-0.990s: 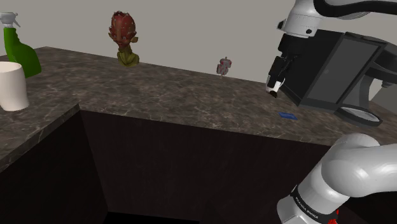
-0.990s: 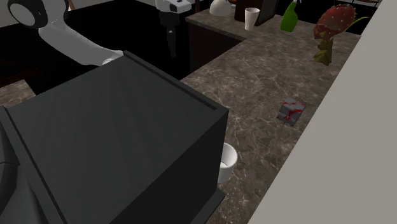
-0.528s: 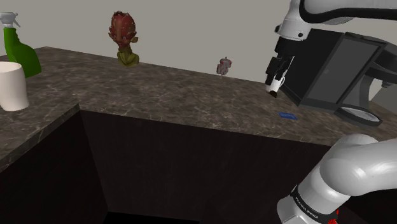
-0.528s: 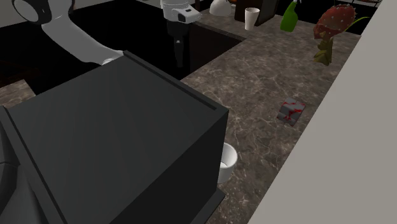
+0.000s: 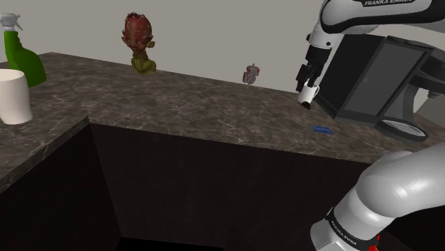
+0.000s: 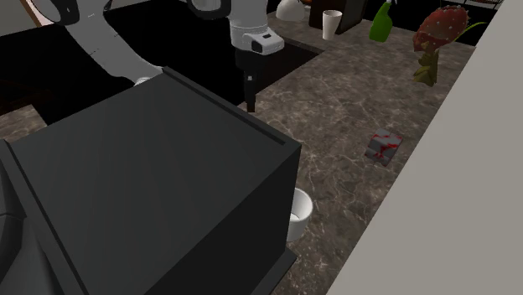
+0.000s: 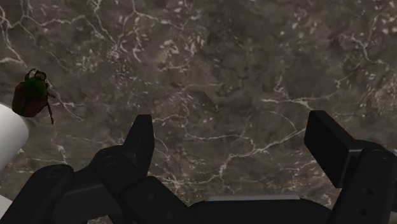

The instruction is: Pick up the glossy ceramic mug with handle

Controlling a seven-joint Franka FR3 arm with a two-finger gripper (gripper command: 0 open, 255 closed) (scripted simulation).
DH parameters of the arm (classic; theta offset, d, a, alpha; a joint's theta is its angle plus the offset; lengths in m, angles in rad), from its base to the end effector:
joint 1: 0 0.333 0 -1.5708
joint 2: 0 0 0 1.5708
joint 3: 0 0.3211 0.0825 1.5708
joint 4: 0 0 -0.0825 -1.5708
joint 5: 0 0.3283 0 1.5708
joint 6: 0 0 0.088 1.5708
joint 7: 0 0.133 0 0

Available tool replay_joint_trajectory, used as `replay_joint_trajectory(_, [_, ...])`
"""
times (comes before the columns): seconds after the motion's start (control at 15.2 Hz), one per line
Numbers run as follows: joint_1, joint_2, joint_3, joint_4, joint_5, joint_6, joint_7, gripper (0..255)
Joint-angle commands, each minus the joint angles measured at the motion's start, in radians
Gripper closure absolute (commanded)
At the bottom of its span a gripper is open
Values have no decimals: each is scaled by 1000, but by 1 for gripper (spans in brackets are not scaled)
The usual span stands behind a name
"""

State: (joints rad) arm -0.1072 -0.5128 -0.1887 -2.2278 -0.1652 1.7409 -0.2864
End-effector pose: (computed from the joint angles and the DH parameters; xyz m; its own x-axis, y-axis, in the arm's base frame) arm 0.3212 -0.1307 0.5533 0.9992 0.0398 -0.0023 0.0399 -0.9965 0.0734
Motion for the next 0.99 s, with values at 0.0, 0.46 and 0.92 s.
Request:
replay_joint_trajectory(0.0, [-11,59,-29,32,-9,31,-21,0])
replay_joint_trajectory(0.46, [-46,271,-127,189,-6,103,-108,0])
replay_joint_trajectory(0.92, [-93,508,-211,398,56,137,-210,0])
